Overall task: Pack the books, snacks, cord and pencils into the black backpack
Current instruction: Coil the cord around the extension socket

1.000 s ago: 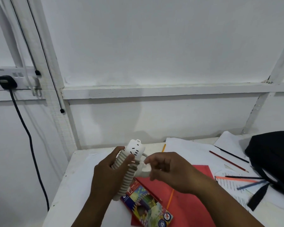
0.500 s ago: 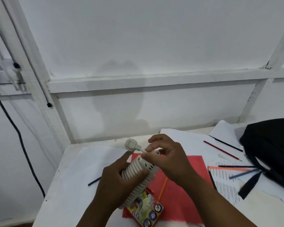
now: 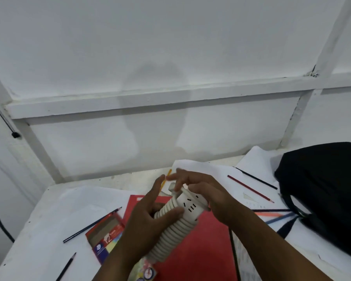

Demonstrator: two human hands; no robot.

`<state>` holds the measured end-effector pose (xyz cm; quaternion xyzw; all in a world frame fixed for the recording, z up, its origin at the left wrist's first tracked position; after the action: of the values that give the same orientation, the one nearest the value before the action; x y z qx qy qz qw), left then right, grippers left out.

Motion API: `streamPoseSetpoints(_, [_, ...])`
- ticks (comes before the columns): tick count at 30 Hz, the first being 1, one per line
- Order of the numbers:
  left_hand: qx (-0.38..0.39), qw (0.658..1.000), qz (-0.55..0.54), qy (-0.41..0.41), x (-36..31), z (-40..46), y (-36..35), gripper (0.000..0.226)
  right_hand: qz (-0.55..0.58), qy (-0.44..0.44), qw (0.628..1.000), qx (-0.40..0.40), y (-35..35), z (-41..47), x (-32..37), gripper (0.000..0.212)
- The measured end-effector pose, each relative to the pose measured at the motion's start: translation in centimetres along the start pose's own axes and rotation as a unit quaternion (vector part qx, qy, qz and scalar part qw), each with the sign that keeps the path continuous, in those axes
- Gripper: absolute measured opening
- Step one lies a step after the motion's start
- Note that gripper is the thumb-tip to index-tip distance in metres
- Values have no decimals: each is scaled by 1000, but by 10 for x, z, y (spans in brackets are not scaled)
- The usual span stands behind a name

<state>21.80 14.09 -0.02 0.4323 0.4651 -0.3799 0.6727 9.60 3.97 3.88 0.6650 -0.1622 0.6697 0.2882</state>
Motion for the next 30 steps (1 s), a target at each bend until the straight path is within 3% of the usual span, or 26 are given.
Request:
streamPoseSetpoints(4, [-37, 997, -61, 34, 9, 11, -34, 84, 70, -8, 997, 5, 30, -7, -17, 47])
streamPoseSetpoints(9, [-81, 987, -105, 95, 15, 9, -63, 106, 148, -47, 987, -35, 43, -19, -51, 50])
streamPoseSetpoints(13, [-121, 981, -119, 96, 7, 2, -69, 87, 157, -65, 983, -72, 24, -28, -68, 48])
streamPoseSetpoints(19, [-120, 977, -148, 94, 4, -11, -70, 69, 140, -15, 969, -202, 5, -46, -65, 49])
streamPoseSetpoints(25, [-97, 981, -121, 113, 20, -21, -54, 36, 103, -8, 974, -201, -21, -48, -67, 47])
streamPoseSetpoints(30, [-39, 983, -132, 124, 26, -31, -43, 33, 116, -25, 965, -234, -41, -54, -62, 48])
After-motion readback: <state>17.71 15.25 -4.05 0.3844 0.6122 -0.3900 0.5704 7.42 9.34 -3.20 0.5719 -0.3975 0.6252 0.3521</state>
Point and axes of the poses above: each hand's wrist, its own z-axis towards the middle knuckle, its own y-axis out of the back of the hand, x = y × z, the point moved 6 cm from there along z, towards the middle knuckle, and after that the axes turned 9 degrees about -y, right-handed, at the moved point
